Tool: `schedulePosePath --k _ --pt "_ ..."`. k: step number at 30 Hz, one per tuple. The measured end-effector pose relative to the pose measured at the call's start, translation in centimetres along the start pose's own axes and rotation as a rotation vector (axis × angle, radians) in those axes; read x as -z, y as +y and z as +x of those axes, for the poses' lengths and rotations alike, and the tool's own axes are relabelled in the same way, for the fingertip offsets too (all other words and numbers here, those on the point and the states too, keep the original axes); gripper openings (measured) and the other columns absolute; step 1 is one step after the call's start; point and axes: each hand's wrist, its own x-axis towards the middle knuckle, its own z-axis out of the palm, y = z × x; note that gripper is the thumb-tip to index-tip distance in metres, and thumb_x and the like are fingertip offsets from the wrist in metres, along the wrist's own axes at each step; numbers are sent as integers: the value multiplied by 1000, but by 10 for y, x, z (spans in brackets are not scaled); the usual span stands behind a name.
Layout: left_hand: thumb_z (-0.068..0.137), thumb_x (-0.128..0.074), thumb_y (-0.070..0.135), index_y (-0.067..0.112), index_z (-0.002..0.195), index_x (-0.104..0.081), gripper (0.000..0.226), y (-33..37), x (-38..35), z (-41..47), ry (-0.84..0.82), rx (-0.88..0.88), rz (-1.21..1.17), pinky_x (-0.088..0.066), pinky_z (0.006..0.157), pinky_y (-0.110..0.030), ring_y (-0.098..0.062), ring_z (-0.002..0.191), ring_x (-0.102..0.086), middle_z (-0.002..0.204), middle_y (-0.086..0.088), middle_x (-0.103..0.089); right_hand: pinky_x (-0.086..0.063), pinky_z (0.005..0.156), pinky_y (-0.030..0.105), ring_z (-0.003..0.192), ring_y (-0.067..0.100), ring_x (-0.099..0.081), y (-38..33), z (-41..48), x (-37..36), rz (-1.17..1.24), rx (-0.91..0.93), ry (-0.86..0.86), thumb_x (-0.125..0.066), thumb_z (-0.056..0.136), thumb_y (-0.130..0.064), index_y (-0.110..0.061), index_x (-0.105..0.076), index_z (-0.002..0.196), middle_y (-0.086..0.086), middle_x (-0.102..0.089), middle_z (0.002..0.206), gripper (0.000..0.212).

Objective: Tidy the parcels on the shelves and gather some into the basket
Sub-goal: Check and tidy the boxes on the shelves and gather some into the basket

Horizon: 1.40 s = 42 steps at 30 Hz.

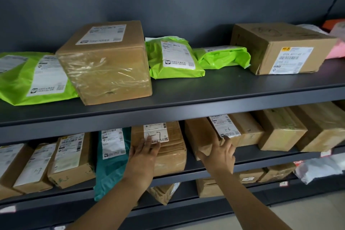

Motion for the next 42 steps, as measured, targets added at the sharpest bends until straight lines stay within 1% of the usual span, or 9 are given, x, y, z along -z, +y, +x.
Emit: schedulePosePath --k 3,6,10,13,17,23,29,35,42 --pt "93 -44 -3 28 151 -6 76 -2 -2 1 25 3 -30 -5 119 -42 -22 147 6 159 -2 9 -38 97 40 125 30 -32 -7 8 -10 -20 -68 60 -55 81 -64 -16 -1 149 13 -26 137 100" --pt "95 -47 4 29 151 -8 73 -3 -1 2 34 8 -43 -6 119 -42 -21 147 4 160 -1 7 -38 96 40 121 29 -35 -9 12 -16 -24 -81 121 -60 77 -61 -10 -16 144 12 -31 131 95" --pt "100 -33 43 28 151 -7 60 0 4 -2 20 2 -44 -2 119 -43 -22 147 5 160 -2 6 -38 95 43 110 32 -38 -9 7 -17 18 -37 138 -75 64 -49 -8 -31 136 14 -33 121 93" --pt "99 -30 47 26 151 -11 60 1 -1 -3 49 0 -21 -2 118 -45 -23 147 1 160 -4 1 -47 81 51 87 39 -50 1 -5 -23 -76 155 310 -88 37 -29 -2 -49 127 20 -46 103 102" --pt "88 -39 42 12 129 -57 54 3 -10 -8 218 -60 13 -43 99 -56 -30 127 -42 135 -11 -53 -51 80 53 85 35 -53 20 -17 -32 -212 423 403 -94 31 -20 -6 -48 126 17 -50 96 106" --pt "83 -38 37 11 122 -62 53 38 -16 -14 403 -193 -46 -34 95 -33 -18 109 -48 120 -1 -61 -56 75 38 88 23 -49 42 -24 -42 -78 658 274 -92 33 -18 -15 -52 121 6 -53 102 96" --pt "72 -71 24 9 118 -64 49 63 -23 -10 450 -161 -82 -51 86 -34 -18 99 -52 113 -1 -62 -48 87 41 103 28 -48 49 -13 -22 226 381 180 -84 63 -39 -16 -47 133 10 -44 123 83" --pt "60 -78 0 7 112 -68 54 67 -23 -8 442 -96 -149 -54 82 -30 -20 90 -62 109 -3 -65 -34 106 46 130 32 -27 20 -11 -18 33 394 -36 -65 74 -57 -34 -37 138 7 -19 146 73" --pt "53 -81 0 8 115 -67 64 66 -25 -12 447 -84 -143 -39 94 -20 -15 95 -62 111 0 -65 -44 95 43 121 30 -34 11 -9 -24 128 197 -7 -68 69 -61 -21 -39 121 8 -28 133 72"
